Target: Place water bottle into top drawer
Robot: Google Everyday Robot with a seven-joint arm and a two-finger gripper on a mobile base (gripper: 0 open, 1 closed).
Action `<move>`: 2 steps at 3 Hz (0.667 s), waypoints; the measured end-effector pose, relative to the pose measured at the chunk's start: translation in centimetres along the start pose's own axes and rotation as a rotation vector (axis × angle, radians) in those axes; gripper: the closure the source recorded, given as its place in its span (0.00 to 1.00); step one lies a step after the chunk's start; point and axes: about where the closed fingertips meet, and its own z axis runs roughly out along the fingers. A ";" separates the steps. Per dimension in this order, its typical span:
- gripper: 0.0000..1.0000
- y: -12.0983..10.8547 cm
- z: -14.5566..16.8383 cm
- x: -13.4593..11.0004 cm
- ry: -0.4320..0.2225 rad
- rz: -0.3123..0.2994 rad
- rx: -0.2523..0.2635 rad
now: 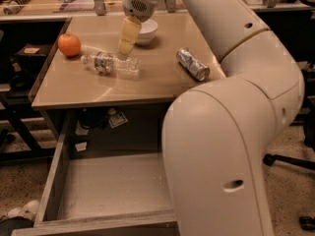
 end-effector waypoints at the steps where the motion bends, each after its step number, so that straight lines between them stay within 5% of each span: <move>1: 0.00 -1.3 1.5 -0.4 -0.007 0.036 -0.008; 2: 0.00 -2.1 3.5 -0.2 -0.005 0.090 -0.022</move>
Offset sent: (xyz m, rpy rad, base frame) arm 0.0340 0.0069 -0.0400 -0.0135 0.1433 -0.1143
